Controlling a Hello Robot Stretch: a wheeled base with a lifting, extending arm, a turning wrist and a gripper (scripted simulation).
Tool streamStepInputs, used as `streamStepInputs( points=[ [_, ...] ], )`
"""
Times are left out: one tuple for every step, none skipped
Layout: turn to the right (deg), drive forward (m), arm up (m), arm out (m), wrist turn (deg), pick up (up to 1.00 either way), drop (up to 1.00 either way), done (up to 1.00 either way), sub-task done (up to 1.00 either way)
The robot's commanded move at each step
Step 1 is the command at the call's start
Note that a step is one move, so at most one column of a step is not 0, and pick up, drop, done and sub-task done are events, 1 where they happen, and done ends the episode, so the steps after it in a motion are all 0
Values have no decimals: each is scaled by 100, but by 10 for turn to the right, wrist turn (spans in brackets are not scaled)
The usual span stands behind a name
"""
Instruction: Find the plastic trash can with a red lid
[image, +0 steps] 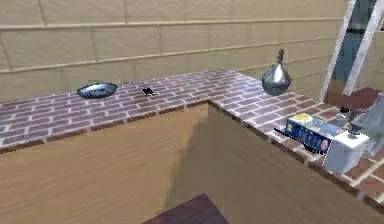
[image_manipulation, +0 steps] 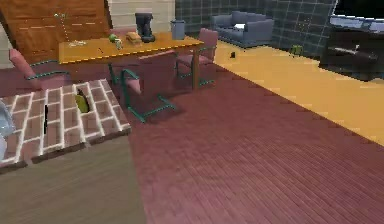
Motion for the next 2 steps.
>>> streamStepInputs(
  points=[
    [450,0,0,0,0,0,0,0,0],
    [450,0,0,0,0,0,0,0,0]
  ],
)
